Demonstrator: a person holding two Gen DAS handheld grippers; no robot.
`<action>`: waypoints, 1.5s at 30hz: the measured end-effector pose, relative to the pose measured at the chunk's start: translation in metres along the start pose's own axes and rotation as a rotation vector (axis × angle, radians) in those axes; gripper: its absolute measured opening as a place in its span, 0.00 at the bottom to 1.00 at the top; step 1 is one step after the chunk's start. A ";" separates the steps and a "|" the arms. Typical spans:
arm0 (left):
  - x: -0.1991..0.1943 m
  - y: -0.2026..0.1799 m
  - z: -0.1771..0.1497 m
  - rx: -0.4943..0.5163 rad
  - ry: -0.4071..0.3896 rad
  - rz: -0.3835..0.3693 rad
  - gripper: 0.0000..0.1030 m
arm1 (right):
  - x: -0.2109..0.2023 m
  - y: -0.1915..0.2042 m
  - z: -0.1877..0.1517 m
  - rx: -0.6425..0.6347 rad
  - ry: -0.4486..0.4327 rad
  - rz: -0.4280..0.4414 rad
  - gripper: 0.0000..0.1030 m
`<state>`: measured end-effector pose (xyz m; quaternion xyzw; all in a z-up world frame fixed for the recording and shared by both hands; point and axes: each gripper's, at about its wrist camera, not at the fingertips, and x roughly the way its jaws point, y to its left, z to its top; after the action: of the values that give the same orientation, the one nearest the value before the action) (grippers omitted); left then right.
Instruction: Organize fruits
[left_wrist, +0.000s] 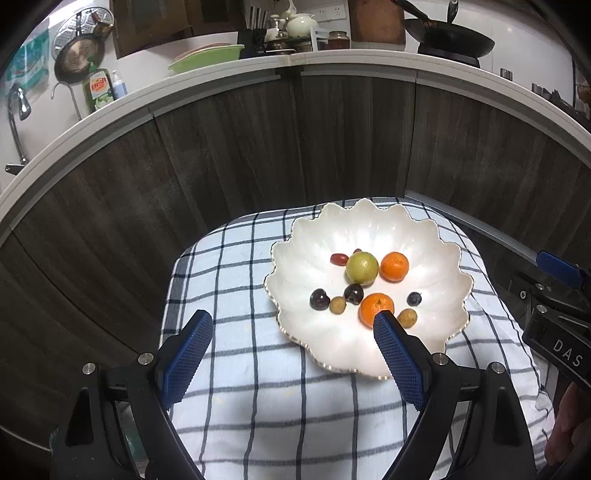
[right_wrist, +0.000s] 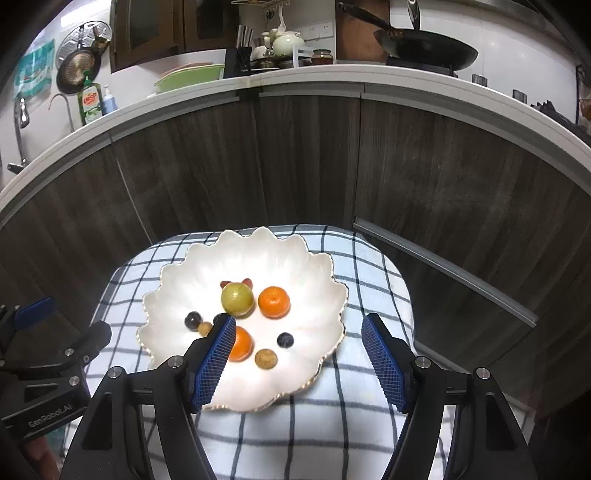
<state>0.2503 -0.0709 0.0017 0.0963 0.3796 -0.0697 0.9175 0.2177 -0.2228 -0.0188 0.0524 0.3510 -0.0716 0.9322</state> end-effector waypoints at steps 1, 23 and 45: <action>-0.002 0.000 -0.003 0.000 -0.002 0.000 0.87 | -0.004 0.000 -0.002 0.002 -0.002 0.003 0.69; -0.085 0.013 -0.078 -0.035 -0.073 0.084 0.87 | -0.089 0.007 -0.072 -0.016 -0.060 -0.020 0.69; -0.142 0.023 -0.149 -0.107 -0.163 0.120 0.89 | -0.152 0.013 -0.133 -0.039 -0.125 -0.038 0.79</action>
<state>0.0532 -0.0068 0.0022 0.0639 0.3005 -0.0020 0.9516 0.0205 -0.1757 -0.0168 0.0228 0.2945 -0.0855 0.9516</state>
